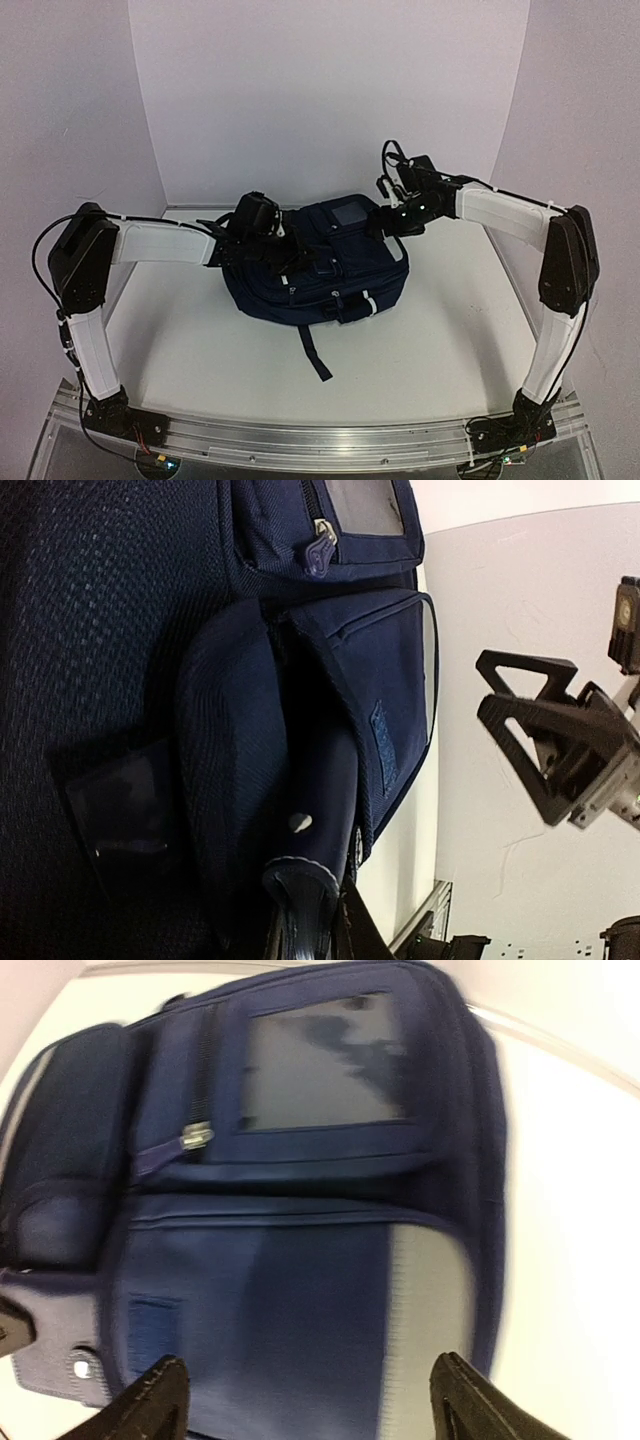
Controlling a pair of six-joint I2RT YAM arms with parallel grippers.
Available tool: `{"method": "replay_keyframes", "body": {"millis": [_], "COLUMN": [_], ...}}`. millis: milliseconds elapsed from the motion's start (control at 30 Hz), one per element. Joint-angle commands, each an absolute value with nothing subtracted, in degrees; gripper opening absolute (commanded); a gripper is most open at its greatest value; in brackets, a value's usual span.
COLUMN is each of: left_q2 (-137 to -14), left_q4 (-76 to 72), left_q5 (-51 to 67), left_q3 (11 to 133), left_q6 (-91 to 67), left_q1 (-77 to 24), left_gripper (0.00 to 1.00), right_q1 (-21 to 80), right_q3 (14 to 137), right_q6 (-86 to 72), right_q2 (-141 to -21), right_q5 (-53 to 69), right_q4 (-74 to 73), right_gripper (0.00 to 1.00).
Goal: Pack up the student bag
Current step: Place the personal item in the student bag.
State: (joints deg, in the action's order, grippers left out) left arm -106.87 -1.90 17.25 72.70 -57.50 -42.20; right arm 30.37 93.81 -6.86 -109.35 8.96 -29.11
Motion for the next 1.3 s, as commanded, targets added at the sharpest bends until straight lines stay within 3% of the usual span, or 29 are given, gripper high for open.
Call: {"method": "replay_keyframes", "body": {"millis": [0, 167, 467, 867, 1000, 1167, 1267], "left_q2": [-110.5, -113.4, -118.0, -124.5, -121.5, -112.9, -107.1], "left_q4": [9.3, 11.5, 13.0, 1.0, 0.6, 3.9, 5.7], "left_q5": [12.1, 10.5, 7.1, 17.5, 17.5, 14.8, 11.6], "left_q3": [76.3, 80.4, 85.0, 88.4, 85.1, 77.7, 73.4], "left_q6": [-54.0, -52.8, -51.7, -53.1, -53.2, -53.5, -53.9], "left_q1": [-41.8, -41.8, -41.8, -42.3, -42.3, -42.2, -42.2], "left_gripper": [0.01, 0.00, 0.00, 0.01, 0.09, 0.35, 0.45], "right_q1": [26.0, 23.6, 23.7, 26.5, 28.0, 28.3, 28.2], "right_q3": [96.5, 97.1, 96.2, 93.8, 91.9, 88.5, 87.2], "right_q6": [-6.5, -7.9, -10.8, -11.4, -12.2, -12.0, -11.7], "right_q2": [-111.7, -117.5, -121.3, -118.6, -116.3, -111.6, -109.9], "right_q5": [14.4, 25.6, 41.4, 46.9, 47.8, 44.3, 41.6], "right_q4": [-30.8, -33.0, -32.9, -32.8, -32.5, -31.7, -31.7], "right_gripper": [0.87, 0.89, 0.75, 0.74, 0.73, 0.74, 0.74]}}
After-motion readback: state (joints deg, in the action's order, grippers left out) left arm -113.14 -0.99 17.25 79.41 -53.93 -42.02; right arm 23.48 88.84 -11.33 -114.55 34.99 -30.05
